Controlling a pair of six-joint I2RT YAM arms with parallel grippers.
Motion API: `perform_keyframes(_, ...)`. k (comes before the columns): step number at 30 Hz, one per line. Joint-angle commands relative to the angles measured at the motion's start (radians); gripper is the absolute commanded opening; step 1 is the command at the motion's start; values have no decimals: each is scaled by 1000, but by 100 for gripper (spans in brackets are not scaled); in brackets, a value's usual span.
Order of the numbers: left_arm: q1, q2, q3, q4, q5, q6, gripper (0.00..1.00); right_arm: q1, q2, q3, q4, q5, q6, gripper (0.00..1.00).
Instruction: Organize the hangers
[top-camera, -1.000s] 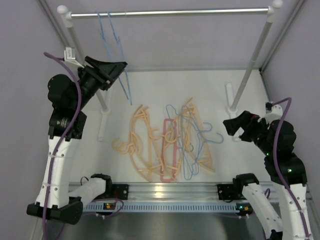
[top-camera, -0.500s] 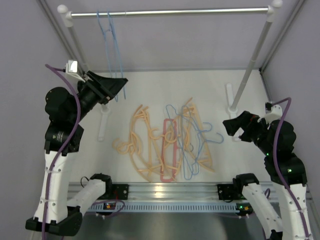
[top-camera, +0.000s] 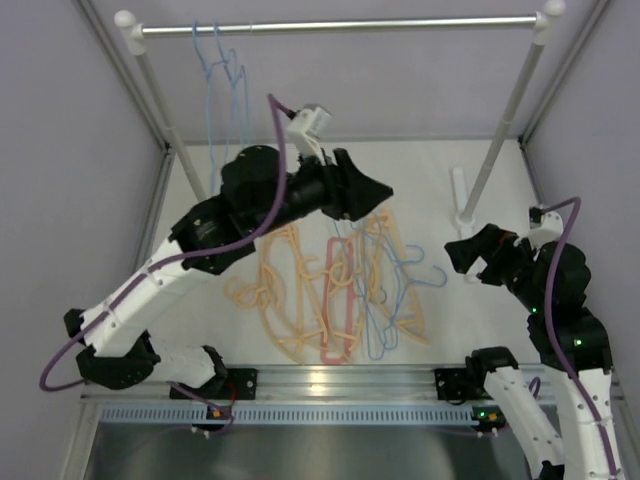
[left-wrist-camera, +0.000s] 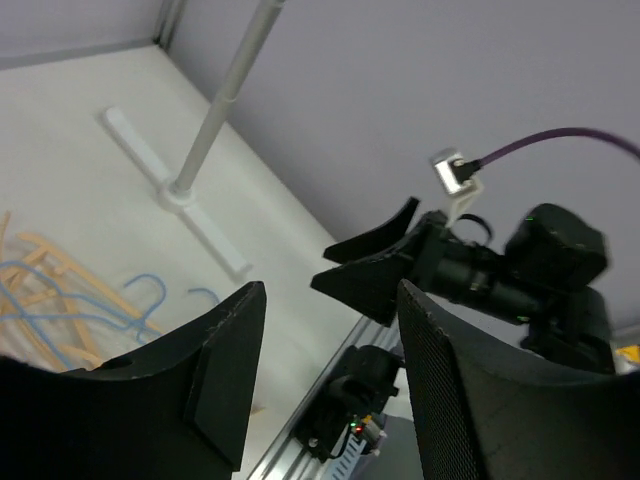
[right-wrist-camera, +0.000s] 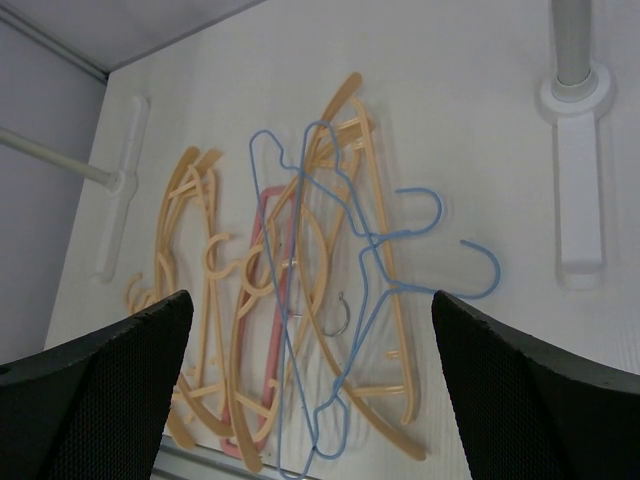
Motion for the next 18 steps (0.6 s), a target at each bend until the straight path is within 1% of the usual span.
perform_keyframes(1, -107, 68, 4, -82, -362, 115, 59, -10, -22, 13, 15, 4, -10, 99)
perform_keyframes(3, -164, 111, -42, -81, -408, 117, 59, -11, -30, 31, -2, 10, -22, 99)
perform_keyframes(4, -184, 122, -68, -79, -458, 117, 59, -8, -35, 37, -18, 24, -27, 100)
perform_keyframes(5, -220, 145, -129, -79, -477, 114, 59, -10, -36, 53, -28, 30, -30, 100)
perform_keyframes(7, -247, 170, -187, -78, -493, 80, 57, -10, -45, 67, -43, 44, -33, 100)
perform_keyframes(8, -273, 180, -244, -78, -514, 66, 55, -10, -50, 79, -46, 47, -34, 99)
perform_keyframes(10, -296, 216, -289, -76, -580, 28, 54, -10, -58, 93, -54, 52, -30, 99)
perform_keyframes(12, -316, 258, -324, -76, -598, -1, 52, -10, -64, 94, -57, 53, -25, 99)
perform_keyframes(14, -328, 321, -315, -75, -596, -3, 50, -10, -67, 97, -58, 53, -24, 99)
perform_keyframes(18, -349, 439, -243, -76, -582, 26, 49, -8, -70, 110, -80, 75, -27, 99)
